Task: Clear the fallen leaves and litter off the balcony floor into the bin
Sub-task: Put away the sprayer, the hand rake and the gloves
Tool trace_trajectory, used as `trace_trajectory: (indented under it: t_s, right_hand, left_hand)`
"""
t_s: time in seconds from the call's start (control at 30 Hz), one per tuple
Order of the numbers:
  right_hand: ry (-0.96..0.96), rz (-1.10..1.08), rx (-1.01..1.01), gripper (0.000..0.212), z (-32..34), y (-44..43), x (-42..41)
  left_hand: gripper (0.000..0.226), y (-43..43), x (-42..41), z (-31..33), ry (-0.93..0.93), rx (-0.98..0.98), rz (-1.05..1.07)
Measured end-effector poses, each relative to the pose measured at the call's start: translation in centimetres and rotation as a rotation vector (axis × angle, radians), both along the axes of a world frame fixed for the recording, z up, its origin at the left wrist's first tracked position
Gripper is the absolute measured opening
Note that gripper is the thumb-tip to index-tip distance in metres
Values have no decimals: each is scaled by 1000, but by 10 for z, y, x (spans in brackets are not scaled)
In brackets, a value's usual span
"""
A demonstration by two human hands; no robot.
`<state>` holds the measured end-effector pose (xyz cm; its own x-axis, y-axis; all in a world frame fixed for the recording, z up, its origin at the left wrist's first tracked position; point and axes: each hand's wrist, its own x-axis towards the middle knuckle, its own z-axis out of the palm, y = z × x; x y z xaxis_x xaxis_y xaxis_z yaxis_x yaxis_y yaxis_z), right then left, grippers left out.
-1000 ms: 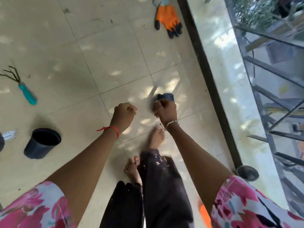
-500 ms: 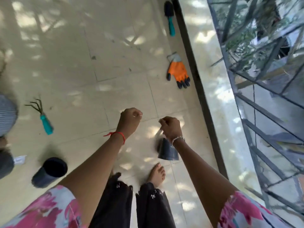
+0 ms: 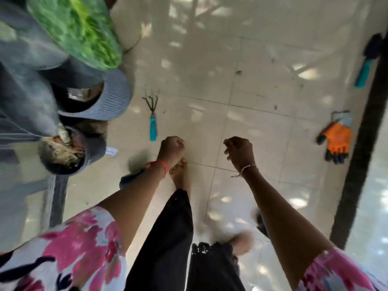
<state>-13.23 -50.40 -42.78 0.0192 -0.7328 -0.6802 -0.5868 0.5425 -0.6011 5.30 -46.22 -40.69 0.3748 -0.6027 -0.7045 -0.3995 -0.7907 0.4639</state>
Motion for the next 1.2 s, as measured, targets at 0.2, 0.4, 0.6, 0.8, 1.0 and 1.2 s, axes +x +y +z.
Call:
trace_trajectory:
  t_s: [0.2,0.4,0.6,0.8,1.0,1.2]
  right_hand:
    - [-7,259,25,23,-18,-41,110]
    - [-19,377,18,25,-83,-52,169]
    - [16,441,9,23,-180,-60,184]
    - [-18,485,-90,24,-244,-78,177]
    - [15,406,-86,20,-260,-91,145]
    - [134,424,-38,25,-198,-98,93]
  left_hand:
    - [25,-4,101,-23,-5,38,109]
    - [55,-1,128,-89,21,160,184]
    - [88,-19,135,-191,6,199,160]
    - [79,-35,141,-273,-159,209,315]
    - [41,-32,132,-301,-116,170,370]
    - [8,-63,77,-209,178,150,471]
